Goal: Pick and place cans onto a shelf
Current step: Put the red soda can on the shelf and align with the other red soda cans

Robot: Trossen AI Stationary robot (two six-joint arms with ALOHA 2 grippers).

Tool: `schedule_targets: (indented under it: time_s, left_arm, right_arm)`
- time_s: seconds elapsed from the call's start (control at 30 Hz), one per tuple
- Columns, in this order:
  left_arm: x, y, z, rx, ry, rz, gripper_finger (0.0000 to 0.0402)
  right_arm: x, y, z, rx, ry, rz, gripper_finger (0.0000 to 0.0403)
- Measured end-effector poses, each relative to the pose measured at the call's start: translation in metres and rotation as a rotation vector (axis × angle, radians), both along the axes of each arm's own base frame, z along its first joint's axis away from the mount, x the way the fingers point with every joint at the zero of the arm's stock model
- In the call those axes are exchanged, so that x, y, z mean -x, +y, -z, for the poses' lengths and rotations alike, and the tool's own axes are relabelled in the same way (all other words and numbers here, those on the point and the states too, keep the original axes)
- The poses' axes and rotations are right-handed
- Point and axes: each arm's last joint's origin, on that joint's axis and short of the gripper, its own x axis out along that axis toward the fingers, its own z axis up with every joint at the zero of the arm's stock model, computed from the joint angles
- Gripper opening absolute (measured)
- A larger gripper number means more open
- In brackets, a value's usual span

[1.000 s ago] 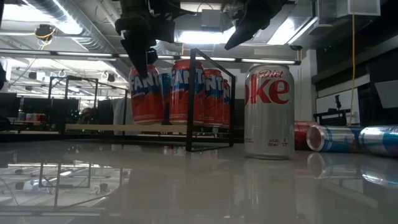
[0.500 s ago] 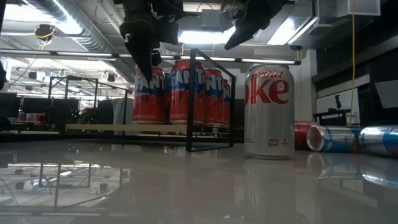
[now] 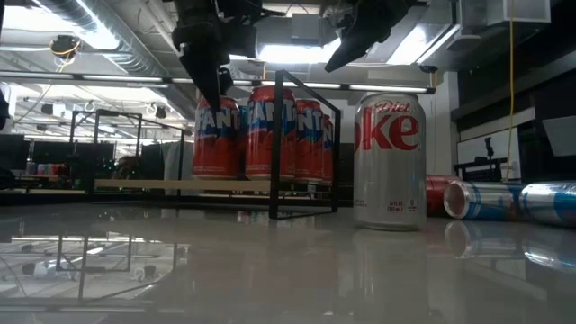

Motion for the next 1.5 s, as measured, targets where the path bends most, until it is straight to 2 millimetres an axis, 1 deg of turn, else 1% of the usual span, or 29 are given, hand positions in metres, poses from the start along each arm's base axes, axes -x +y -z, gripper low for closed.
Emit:
schedule_targets:
  time_s: [0.4, 0.63, 0.87, 1.0, 1.17, 1.5]
  left_arm:
    - [0.018, -0.005, -0.027, -0.024, -0.098, -0.007, 0.0327]
    - [0.017, -0.005, -0.027, -0.007, -0.113, -0.070, 0.0327]
    - [0.016, -0.005, -0.027, 0.037, -0.120, -0.177, 0.0327]
    - [0.015, -0.008, -0.027, 0.040, -0.122, -0.191, 0.0327]
    - [0.015, -0.009, -0.027, -0.028, -0.113, -0.212, 0.0327]
    - [0.005, -0.012, -0.015, -0.019, -0.072, -0.219, 0.0327]
  right_arm:
    - [0.000, 0.000, 0.000, 0.000, 0.000, -0.001, 0.0372]
    - [0.000, 0.000, 0.000, 0.000, 0.000, 0.000, 0.0372]
    - [0.000, 0.000, 0.000, 0.000, 0.000, 0.000, 0.0372]
    - [0.000, 0.000, 0.000, 0.000, 0.000, 0.000, 0.0372]
    - [0.000, 0.000, 0.000, 0.000, 0.000, -0.001, 0.0372]
    - [0.000, 0.000, 0.000, 0.000, 0.001, 0.000, 0.0372]
